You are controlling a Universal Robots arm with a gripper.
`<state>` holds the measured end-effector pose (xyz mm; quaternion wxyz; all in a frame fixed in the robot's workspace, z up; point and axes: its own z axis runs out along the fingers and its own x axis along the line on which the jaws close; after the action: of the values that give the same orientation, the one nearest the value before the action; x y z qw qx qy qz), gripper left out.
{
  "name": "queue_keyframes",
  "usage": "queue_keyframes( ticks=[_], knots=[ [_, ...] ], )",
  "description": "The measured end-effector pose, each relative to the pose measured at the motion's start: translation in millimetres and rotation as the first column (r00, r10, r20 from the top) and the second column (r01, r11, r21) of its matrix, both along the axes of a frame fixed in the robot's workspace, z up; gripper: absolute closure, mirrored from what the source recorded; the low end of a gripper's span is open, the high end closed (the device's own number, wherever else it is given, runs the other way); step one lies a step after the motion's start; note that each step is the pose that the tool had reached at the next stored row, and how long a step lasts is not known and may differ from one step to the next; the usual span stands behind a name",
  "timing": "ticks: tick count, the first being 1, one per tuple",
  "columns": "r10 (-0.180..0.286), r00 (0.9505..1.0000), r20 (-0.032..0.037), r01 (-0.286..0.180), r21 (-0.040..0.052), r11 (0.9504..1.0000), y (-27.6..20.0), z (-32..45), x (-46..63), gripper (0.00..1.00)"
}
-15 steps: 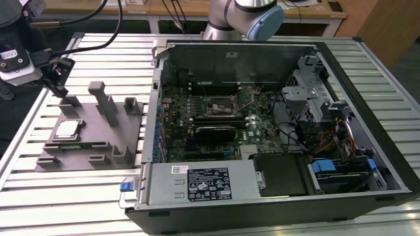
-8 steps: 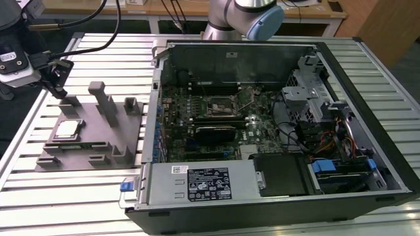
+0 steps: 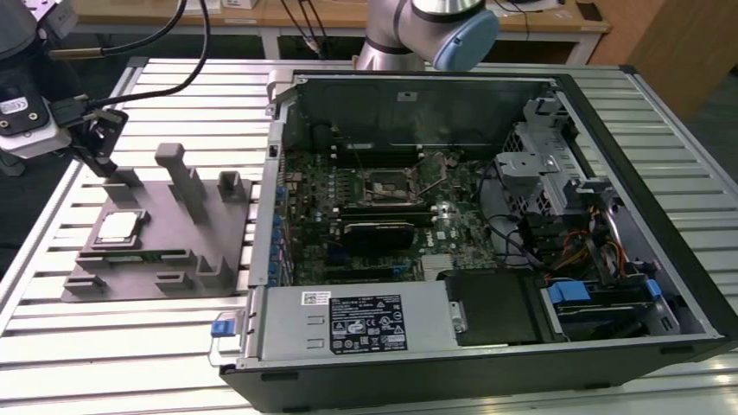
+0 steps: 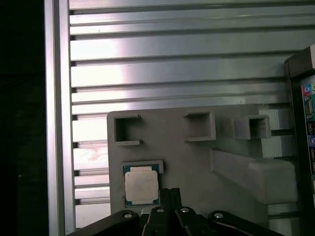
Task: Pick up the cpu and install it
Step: 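Pick up the cpu and move it towards the insertion slot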
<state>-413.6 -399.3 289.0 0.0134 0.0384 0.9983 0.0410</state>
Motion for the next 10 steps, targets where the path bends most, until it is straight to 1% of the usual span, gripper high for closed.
queue_keyframes(
  ticks=[10],
  knots=[
    [0.0,1.0,0.0,0.0,0.0,1.0,-1.9,-8.4,-7.1,0.89]
  ],
)
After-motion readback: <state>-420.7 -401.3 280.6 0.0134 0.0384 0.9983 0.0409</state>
